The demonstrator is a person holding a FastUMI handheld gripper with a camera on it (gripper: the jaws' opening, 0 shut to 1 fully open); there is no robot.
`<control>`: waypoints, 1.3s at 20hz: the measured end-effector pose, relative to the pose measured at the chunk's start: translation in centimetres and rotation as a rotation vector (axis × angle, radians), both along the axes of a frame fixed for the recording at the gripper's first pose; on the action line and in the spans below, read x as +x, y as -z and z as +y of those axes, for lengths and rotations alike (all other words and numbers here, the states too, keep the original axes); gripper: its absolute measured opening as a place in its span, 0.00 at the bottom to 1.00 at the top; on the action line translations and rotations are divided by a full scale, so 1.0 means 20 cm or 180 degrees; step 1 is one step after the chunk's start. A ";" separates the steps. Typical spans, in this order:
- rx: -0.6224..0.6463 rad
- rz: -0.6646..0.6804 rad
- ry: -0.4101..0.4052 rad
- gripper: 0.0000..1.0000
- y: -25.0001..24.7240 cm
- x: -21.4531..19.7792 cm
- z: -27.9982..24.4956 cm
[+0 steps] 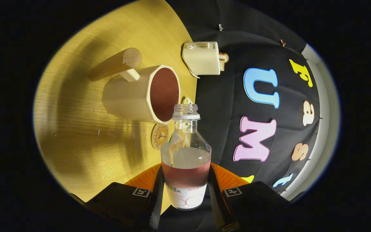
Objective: Take the bottle from table, then pour the juice into the cup, finally place the bottle on the coaster
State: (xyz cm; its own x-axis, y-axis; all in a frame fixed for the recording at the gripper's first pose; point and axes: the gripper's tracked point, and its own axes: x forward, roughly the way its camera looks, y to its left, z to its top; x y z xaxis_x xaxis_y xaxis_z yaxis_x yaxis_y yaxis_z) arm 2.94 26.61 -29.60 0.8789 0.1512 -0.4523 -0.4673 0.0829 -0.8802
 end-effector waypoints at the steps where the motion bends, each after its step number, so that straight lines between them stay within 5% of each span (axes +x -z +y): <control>1: -0.0031 -0.0008 -0.0008 0.67 0.00 0.01 0.00; 26: -0.0494 -0.0199 -0.0294 0.67 -0.04 0.10 0.01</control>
